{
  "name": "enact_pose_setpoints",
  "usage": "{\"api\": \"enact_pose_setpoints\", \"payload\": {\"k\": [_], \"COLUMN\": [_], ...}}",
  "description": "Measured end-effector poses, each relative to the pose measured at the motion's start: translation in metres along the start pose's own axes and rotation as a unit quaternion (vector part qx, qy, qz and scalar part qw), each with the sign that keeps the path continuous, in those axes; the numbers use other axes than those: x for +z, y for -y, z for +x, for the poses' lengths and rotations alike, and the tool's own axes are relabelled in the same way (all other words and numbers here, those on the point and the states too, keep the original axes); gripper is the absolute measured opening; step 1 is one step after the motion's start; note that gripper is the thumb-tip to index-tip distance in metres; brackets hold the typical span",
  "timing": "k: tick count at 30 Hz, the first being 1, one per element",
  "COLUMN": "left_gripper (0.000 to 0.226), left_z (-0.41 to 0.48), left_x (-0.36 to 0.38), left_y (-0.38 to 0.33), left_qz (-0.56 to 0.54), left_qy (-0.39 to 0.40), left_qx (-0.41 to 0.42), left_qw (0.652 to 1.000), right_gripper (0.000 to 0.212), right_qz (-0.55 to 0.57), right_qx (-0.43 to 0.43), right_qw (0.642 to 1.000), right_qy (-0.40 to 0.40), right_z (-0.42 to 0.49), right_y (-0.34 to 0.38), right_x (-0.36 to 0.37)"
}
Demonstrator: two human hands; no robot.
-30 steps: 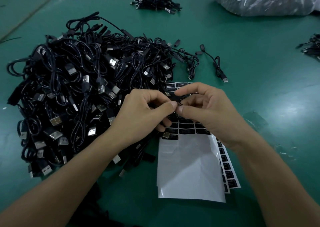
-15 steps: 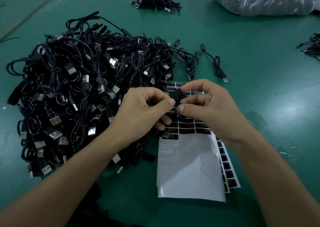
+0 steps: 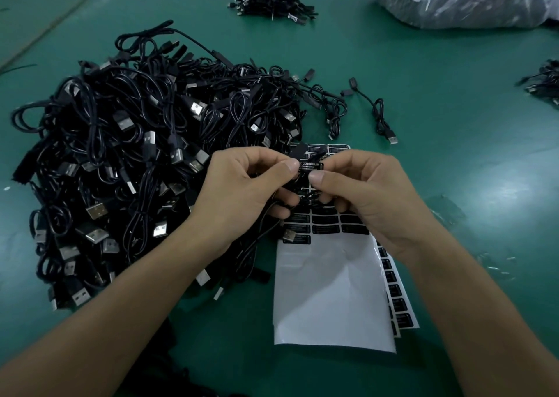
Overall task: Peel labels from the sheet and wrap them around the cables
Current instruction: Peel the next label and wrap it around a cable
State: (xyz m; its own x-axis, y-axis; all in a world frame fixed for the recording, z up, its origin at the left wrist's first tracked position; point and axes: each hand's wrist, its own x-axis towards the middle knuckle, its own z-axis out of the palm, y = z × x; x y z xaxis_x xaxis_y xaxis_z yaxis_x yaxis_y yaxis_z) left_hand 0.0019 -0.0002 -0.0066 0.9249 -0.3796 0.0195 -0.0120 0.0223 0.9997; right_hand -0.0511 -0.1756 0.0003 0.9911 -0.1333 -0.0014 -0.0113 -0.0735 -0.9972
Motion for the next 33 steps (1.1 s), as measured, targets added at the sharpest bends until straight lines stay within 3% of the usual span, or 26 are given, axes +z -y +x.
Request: {"api": "enact_pose_setpoints", "payload": {"k": [16, 27, 33], "left_gripper": [0.008, 0.028, 0.022], "left_z": [-0.0020, -0.0011, -0.0003], "left_x": [0.0009, -0.0007, 0.0005], "left_y": [-0.0011, -0.0033, -0.0041], "left_qz": [0.047, 0.012, 0.026], "left_qy": [0.021, 0.019, 0.035], "left_qx": [-0.001, -0.018, -0.031], "left_qw": [0.999, 1.000, 0.999], "right_gripper": [0.023, 0.021, 0.024], "right_qz": [0.134, 0.119, 0.091], "right_qx": [0.008, 0.010, -0.003], "right_qw": [0.990, 0.992, 0.995], "right_qy": [-0.050, -0.047, -0.039], "right_z": [-0.0034, -0.0023, -0.0018], "right_y": [0.0041, 0.0035, 0.0033], "right_x": [0.0077, 0.0054, 0.0043]}}
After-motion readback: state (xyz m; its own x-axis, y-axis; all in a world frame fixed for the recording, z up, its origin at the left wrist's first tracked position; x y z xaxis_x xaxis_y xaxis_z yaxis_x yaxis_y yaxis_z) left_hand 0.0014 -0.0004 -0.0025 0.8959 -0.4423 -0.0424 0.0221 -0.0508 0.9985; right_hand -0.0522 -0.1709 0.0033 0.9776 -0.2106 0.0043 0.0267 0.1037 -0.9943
